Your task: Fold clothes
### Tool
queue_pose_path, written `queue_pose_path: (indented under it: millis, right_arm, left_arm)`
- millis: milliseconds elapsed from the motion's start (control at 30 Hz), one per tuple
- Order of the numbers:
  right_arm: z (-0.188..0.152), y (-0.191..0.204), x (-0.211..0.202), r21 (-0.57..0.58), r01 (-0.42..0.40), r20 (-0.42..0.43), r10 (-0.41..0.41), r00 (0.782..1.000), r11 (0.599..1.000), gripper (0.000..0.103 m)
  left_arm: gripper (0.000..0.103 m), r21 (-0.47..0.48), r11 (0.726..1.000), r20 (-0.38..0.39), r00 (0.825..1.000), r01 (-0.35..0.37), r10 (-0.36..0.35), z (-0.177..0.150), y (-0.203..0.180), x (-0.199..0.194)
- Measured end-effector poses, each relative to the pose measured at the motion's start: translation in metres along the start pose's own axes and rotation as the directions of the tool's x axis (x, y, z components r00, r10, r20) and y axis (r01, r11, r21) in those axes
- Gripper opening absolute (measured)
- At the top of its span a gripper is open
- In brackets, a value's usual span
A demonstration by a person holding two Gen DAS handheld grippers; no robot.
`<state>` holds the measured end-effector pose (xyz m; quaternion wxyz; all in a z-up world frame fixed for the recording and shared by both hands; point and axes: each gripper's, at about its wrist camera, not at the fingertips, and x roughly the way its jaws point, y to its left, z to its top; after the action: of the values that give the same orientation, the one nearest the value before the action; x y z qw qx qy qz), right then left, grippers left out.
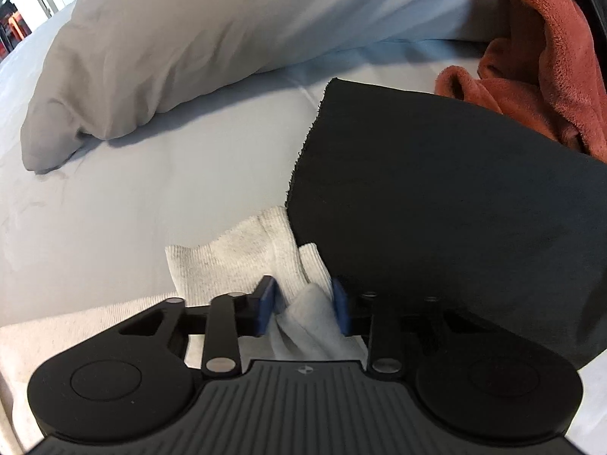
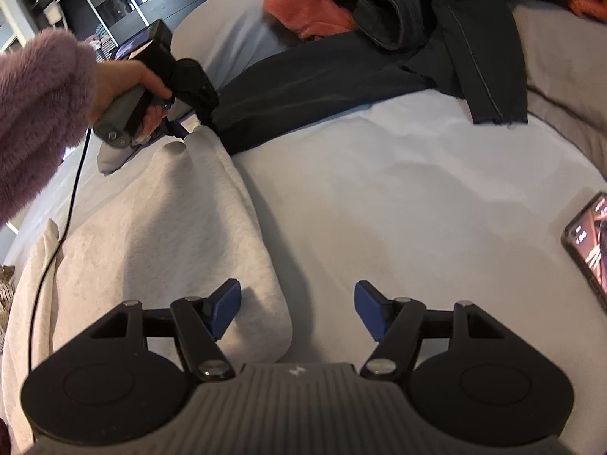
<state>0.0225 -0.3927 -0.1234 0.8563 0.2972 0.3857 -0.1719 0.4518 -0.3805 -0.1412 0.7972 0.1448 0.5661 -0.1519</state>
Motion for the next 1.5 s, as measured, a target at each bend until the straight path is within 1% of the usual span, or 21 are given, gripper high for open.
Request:
queue_pose_path:
  millis: [67,133,233,333,500,633,700,733,767,800,833,967,1067,1133,1200,1233,1300,1333,1367,1433,1500]
  right_arm:
    - [-0.002,-0.006,0.0,0.038,-0.017,-0.005,0.017,1.0,0.999,0.07]
    - [-0.003,-0.014,0.0,0.088,-0.034,-0.01,0.035,0.999,0.996,0.07]
    - [-0.004,-0.022,0.001,0.143,-0.054,-0.015,0.057,0.998,0.988,0.07]
    - [-0.008,-0.023,0.008,0.178,-0.096,-0.031,0.103,0.994,0.979,0.069]
    - [-0.012,-0.017,0.016,0.175,-0.12,-0.035,0.128,0.991,0.977,0.069]
    - [-0.014,-0.009,0.023,0.143,-0.123,-0.043,0.131,0.99,0.982,0.069]
    - [-0.014,-0.004,0.025,0.11,-0.119,-0.046,0.124,0.991,0.987,0.065]
    - [-0.014,-0.002,0.026,0.092,-0.12,-0.049,0.125,0.991,0.988,0.054]
    - [-0.015,0.001,0.026,0.083,-0.132,-0.055,0.137,0.989,0.988,0.039]
    - [-0.015,0.003,0.027,0.084,-0.151,-0.062,0.157,0.986,0.985,0.032]
    - [-0.014,0.005,0.028,0.078,-0.157,-0.066,0.162,0.985,0.984,0.029]
    - [-0.01,0.016,0.023,0.012,-0.134,-0.051,0.135,0.99,0.991,0.021]
    - [-0.004,0.026,0.013,-0.036,-0.127,-0.019,0.126,0.992,0.991,0.019]
    - [0.001,0.031,0.005,-0.056,-0.137,0.004,0.138,0.99,0.989,0.018]
    - [0.002,0.037,-0.006,-0.084,-0.145,0.034,0.148,0.988,0.986,0.018]
    - [0.002,0.04,-0.012,-0.098,-0.14,0.05,0.146,0.988,0.985,0.017]
    - [0.001,0.045,-0.021,-0.117,-0.121,0.074,0.131,0.989,0.986,0.017]
    - [0.001,0.046,-0.021,-0.116,-0.111,0.071,0.119,0.99,0.987,0.017]
    - [0.001,0.046,-0.02,-0.112,-0.102,0.063,0.11,0.992,0.988,0.017]
    - [-0.001,0.049,-0.021,-0.116,-0.086,0.054,0.093,0.994,0.99,0.017]
    - [-0.002,0.059,-0.025,-0.158,-0.071,0.07,0.083,0.994,0.985,0.017]
  left_arm:
    - [0.018,0.009,0.999,0.003,0.999,0.038,-0.038,-0.001,0.007,-0.006]
    - [0.015,0.009,0.996,0.004,0.996,0.09,-0.09,-0.001,0.02,-0.015]
    - [0.015,0.005,0.985,0.013,0.985,0.173,-0.174,-0.001,0.041,-0.035]
    - [0.015,0.001,0.97,0.019,0.97,0.244,-0.244,-0.003,0.067,-0.056]
    - [0.014,-0.037,0.952,0.014,0.953,0.302,-0.302,-0.009,0.106,-0.076]
    - [0.014,-0.059,0.948,0.021,0.95,0.312,-0.312,-0.014,0.123,-0.077]
    - [0.014,-0.068,0.948,0.023,0.95,0.312,-0.311,-0.015,0.126,-0.078]
    - [0.014,-0.073,0.947,0.023,0.95,0.311,-0.31,-0.016,0.128,-0.078]
    - [0.014,-0.076,0.948,0.024,0.951,0.309,-0.308,-0.017,0.129,-0.078]
    - [0.014,-0.075,0.95,0.025,0.953,0.303,-0.302,-0.018,0.13,-0.079]
    - [0.014,-0.074,0.952,0.025,0.955,0.297,-0.295,-0.018,0.13,-0.08]
    - [0.014,-0.088,0.955,0.035,0.96,0.281,-0.279,-0.021,0.133,-0.083]
    - [0.014,-0.102,0.957,0.044,0.962,0.272,-0.269,-0.023,0.135,-0.085]
    - [0.014,-0.1,0.957,0.055,0.962,0.273,-0.269,-0.022,0.136,-0.086]
    - [0.014,-0.082,0.953,0.074,0.955,0.293,-0.288,-0.02,0.135,-0.088]
    - [0.014,-0.078,0.947,0.083,0.949,0.311,-0.305,-0.018,0.133,-0.089]
    - [0.014,-0.068,0.936,0.099,0.936,0.345,-0.338,-0.013,0.129,-0.091]
    - [0.014,-0.057,0.932,0.101,0.931,0.357,-0.351,-0.01,0.123,-0.091]
    - [0.014,-0.044,0.932,0.096,0.93,0.36,-0.355,-0.007,0.116,-0.09]
    - [0.014,-0.027,0.935,0.08,0.933,0.354,-0.351,0.0,0.103,-0.085]
    - [0.014,-0.028,0.932,0.071,0.931,0.36,-0.357,0.004,0.097,-0.079]
